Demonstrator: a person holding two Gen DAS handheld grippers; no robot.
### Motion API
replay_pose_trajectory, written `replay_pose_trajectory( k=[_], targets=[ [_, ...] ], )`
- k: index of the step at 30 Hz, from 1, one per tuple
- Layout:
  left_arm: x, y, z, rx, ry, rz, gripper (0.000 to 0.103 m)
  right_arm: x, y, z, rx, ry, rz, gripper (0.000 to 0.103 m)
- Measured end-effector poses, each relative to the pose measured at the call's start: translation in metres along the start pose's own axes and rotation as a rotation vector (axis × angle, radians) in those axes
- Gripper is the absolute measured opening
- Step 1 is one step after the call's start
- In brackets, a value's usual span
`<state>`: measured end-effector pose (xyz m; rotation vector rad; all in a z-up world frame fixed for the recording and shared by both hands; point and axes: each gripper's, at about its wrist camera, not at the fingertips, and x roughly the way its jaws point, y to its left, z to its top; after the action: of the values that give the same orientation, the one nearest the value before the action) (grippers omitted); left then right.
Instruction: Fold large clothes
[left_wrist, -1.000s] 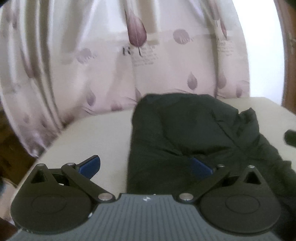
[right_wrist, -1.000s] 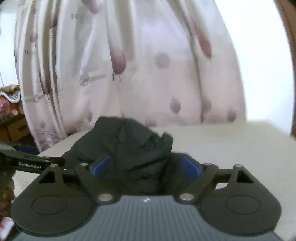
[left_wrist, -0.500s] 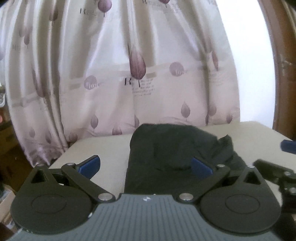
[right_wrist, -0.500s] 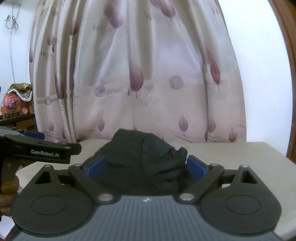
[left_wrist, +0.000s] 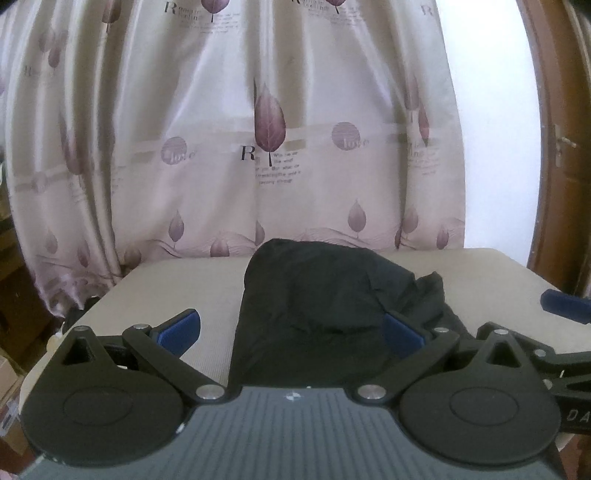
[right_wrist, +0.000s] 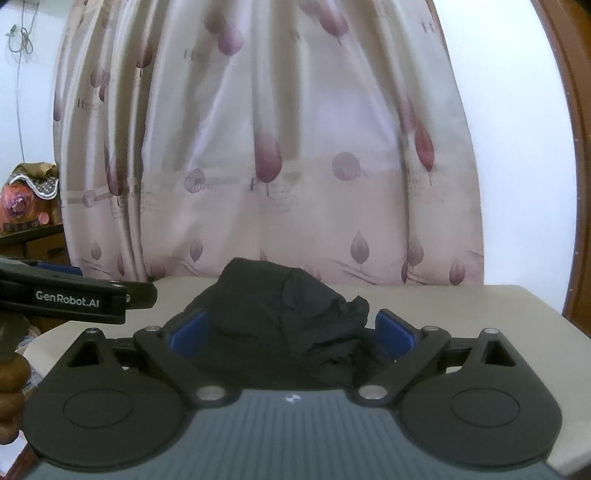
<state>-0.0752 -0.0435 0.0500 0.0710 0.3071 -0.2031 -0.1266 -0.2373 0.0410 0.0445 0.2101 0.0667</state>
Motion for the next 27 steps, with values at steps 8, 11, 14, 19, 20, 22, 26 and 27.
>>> replay_pose_trajectory(
  k=[8, 11, 14, 19, 20, 22, 26, 27],
  targets=[
    [0.007, 0.001, -0.007, 0.004, 0.026, 0.013, 0.103, 0.005, 0.005, -0.001, -0.022, 0.021, -0.022, 0.098],
    [0.01, 0.001, -0.008, 0.005, 0.035, 0.014, 0.103, 0.007, 0.004, -0.003, -0.021, 0.031, -0.024, 0.098],
    [0.012, 0.002, -0.009, 0.006, 0.043, 0.014, 0.103, 0.008, 0.004, -0.004, -0.022, 0.041, -0.024, 0.098],
    [0.016, 0.003, -0.012, 0.001, 0.062, 0.013, 0.103, 0.01, 0.005, -0.006, -0.027, 0.052, -0.02, 0.098],
    [0.017, 0.003, -0.012, 0.0, 0.064, 0.011, 0.103, 0.01, 0.005, -0.006, -0.027, 0.053, -0.02, 0.099],
    [0.019, 0.004, -0.013, -0.005, 0.072, 0.011, 0.103, 0.011, 0.006, -0.007, -0.03, 0.06, -0.019, 0.099],
    [0.022, 0.004, -0.015, -0.021, 0.089, 0.007, 0.103, 0.012, 0.007, -0.009, -0.037, 0.065, -0.023, 0.099],
    [0.024, 0.005, -0.015, -0.029, 0.093, 0.01, 0.103, 0.013, 0.007, -0.009, -0.037, 0.067, -0.024, 0.099]
  ],
)
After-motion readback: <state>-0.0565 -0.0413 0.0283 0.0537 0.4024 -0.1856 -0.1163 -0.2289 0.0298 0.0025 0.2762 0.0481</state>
